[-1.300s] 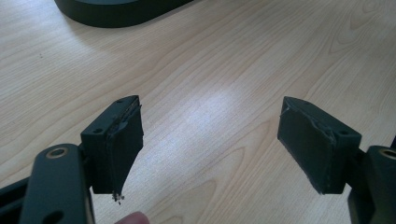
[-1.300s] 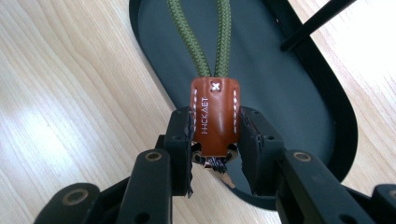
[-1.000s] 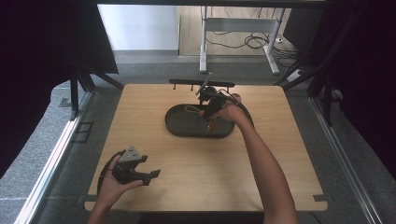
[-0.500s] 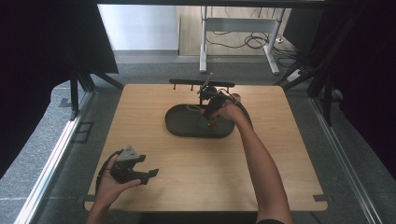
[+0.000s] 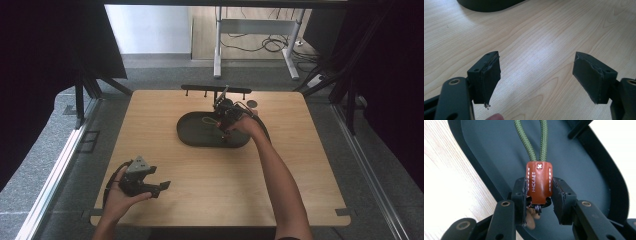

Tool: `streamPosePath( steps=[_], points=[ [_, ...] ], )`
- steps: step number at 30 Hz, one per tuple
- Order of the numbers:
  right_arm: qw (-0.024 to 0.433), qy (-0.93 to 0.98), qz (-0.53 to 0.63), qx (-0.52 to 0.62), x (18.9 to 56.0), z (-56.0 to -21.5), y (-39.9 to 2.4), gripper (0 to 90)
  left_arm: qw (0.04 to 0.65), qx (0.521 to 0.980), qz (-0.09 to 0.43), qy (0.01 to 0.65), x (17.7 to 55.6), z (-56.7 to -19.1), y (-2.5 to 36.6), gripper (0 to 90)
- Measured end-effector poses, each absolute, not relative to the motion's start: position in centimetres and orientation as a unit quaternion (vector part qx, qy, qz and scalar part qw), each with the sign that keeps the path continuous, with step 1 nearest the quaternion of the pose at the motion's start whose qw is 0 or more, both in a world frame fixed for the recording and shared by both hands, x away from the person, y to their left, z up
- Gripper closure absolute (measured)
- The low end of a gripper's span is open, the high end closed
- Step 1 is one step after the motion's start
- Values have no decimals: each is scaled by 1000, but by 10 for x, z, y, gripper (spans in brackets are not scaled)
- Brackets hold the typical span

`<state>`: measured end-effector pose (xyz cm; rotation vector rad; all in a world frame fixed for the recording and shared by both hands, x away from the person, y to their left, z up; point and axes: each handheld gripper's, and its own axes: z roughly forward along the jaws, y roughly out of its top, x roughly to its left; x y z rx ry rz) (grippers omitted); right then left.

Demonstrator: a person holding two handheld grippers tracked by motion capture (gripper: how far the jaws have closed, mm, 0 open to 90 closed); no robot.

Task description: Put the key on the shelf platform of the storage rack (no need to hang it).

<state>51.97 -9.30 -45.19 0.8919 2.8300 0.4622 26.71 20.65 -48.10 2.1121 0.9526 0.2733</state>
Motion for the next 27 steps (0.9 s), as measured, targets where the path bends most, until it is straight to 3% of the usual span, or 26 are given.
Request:
streamPosePath(
  steps=[13,27],
  points=[
    [69,941,158,292,512,-452,-88,590,393,832,109,375,267,-481,206,227],
    [77,938,186,283,500,-440,-98,574,391,834,110,373,267,-480,205,227]
  ],
)
